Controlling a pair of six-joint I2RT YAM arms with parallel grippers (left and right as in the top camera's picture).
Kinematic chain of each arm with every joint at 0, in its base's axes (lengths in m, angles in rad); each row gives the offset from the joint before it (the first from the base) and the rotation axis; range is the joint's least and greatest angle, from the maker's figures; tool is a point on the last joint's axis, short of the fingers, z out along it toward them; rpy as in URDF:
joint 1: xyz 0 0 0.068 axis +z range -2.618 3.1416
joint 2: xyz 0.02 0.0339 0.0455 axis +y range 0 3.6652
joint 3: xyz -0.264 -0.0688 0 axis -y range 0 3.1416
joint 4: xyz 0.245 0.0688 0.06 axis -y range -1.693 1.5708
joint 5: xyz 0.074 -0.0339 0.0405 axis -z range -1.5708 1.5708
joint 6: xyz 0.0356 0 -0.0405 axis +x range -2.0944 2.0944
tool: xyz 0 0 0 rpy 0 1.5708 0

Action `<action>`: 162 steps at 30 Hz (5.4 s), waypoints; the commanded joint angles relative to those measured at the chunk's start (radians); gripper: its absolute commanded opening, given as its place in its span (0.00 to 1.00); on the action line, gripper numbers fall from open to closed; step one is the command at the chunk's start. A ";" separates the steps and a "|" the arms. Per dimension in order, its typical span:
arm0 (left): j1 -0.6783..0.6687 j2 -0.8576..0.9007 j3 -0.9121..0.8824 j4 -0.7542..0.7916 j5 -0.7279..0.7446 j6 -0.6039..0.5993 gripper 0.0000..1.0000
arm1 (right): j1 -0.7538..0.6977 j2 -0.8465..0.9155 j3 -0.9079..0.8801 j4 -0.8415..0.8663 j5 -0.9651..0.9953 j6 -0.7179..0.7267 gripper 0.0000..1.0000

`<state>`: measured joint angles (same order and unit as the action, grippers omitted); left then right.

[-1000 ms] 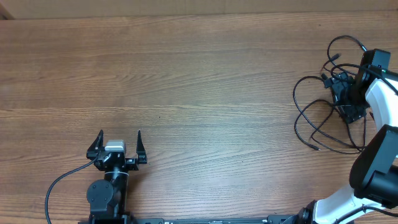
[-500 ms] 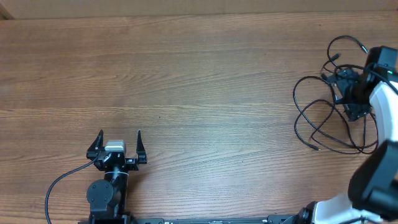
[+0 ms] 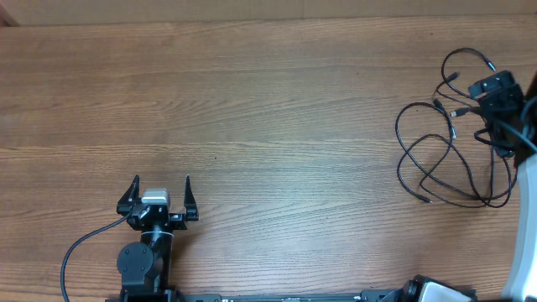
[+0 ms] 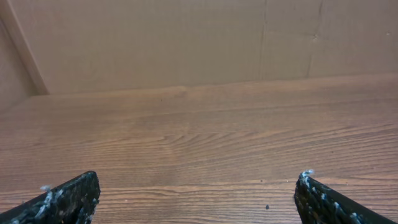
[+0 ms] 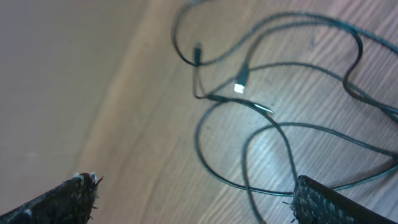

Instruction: Untangle cables

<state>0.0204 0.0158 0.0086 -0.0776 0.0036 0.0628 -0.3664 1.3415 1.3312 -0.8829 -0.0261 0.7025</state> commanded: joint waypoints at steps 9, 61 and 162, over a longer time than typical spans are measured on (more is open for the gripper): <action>0.005 -0.011 -0.004 0.000 0.007 0.023 1.00 | 0.030 -0.253 -0.002 0.002 0.006 -0.004 1.00; 0.005 -0.011 -0.004 0.000 0.007 0.023 1.00 | 0.413 -0.966 -0.527 0.554 0.023 -0.468 1.00; 0.005 -0.011 -0.004 0.000 0.007 0.023 1.00 | 0.451 -1.339 -1.323 0.798 0.021 -0.603 1.00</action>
<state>0.0204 0.0151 0.0086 -0.0772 0.0063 0.0628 0.0803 0.0101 0.0185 -0.0895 -0.0181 0.1040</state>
